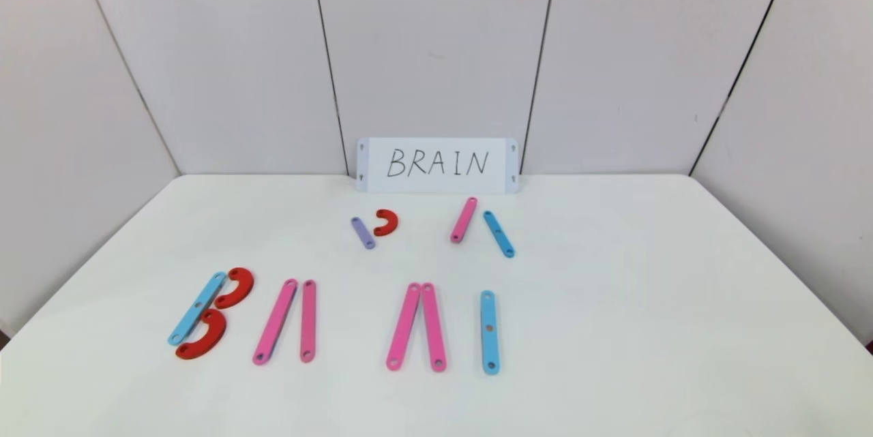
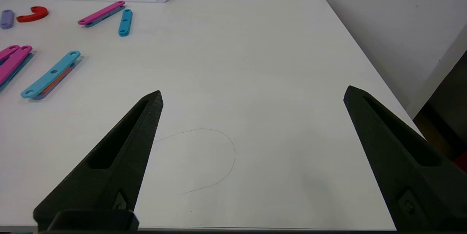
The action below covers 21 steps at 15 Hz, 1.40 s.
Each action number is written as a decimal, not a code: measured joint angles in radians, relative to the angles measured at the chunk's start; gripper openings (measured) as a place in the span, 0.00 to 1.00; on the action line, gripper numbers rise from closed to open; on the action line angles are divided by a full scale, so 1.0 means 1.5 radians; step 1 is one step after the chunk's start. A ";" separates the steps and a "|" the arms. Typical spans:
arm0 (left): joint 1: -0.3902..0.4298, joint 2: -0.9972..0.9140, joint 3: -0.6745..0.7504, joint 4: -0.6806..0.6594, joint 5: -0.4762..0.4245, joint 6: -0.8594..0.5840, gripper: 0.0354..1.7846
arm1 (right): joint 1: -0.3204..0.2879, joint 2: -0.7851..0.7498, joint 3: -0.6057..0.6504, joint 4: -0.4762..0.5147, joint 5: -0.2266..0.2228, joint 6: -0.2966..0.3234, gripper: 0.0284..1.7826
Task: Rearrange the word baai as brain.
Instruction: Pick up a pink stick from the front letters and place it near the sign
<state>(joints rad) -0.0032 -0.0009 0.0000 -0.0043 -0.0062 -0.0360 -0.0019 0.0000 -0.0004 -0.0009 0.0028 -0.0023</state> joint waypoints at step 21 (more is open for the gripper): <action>-0.002 0.396 -0.355 0.043 -0.008 0.018 0.97 | 0.007 0.399 -0.391 0.034 0.080 -0.020 0.97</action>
<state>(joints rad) -0.0062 0.5936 -0.5330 0.0596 -0.0177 -0.0091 0.0085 0.5979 -0.5868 0.0509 0.1234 -0.0326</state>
